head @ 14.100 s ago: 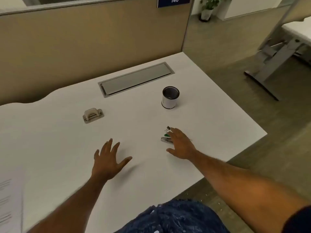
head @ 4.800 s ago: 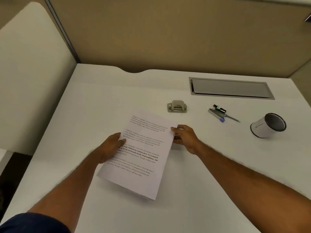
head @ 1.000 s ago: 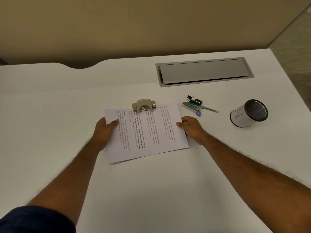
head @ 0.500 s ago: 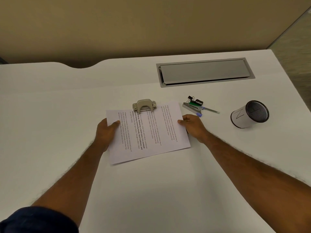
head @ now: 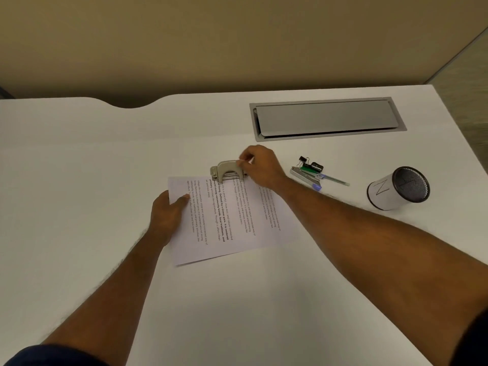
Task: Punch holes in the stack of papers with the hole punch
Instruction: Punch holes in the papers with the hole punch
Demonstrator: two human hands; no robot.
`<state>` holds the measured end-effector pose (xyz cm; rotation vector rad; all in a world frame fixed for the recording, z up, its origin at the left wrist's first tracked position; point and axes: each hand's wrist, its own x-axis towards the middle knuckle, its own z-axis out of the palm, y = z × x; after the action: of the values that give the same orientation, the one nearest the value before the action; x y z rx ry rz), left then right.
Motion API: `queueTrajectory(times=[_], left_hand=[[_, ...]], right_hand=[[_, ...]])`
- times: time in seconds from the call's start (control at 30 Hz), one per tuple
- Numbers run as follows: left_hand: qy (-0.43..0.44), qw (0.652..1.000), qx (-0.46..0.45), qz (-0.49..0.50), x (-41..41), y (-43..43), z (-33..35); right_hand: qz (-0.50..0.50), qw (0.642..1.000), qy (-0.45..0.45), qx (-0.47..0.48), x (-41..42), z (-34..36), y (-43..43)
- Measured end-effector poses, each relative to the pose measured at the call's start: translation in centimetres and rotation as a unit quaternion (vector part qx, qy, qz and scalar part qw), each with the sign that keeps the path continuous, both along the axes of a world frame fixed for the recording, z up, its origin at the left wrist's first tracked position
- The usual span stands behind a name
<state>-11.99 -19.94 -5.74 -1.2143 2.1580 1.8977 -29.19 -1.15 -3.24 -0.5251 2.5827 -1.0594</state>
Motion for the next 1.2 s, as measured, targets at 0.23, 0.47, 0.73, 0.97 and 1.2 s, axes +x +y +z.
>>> queueTrajectory(times=[0.23,0.47,0.73,0.97,1.2], left_hand=[[0.001,1.000,-0.005,0.011,0.1,0.1,-0.1],[0.005,1.000,-0.028,0.014,0.0,0.0,-0.7],[0.010,0.999,-0.031,0.015,0.2,0.1,-1.0],[0.002,0.999,-0.038,0.023,0.1,0.2,-1.3],[0.002,0.999,-0.033,0.031,-0.1,0.3,-1.5]], right_hand=[[0.085,0.993,-0.040,0.064,-2.8,0.5,-5.4],[0.172,0.960,0.137,0.175,-3.3,-1.9,-8.6],[0.180,0.952,0.150,0.197,-4.1,-4.7,-8.7],[0.193,0.946,0.159,0.204,-4.6,-5.5,-8.6],[0.188,0.947,0.154,0.211,-4.9,-6.7,-8.9]])
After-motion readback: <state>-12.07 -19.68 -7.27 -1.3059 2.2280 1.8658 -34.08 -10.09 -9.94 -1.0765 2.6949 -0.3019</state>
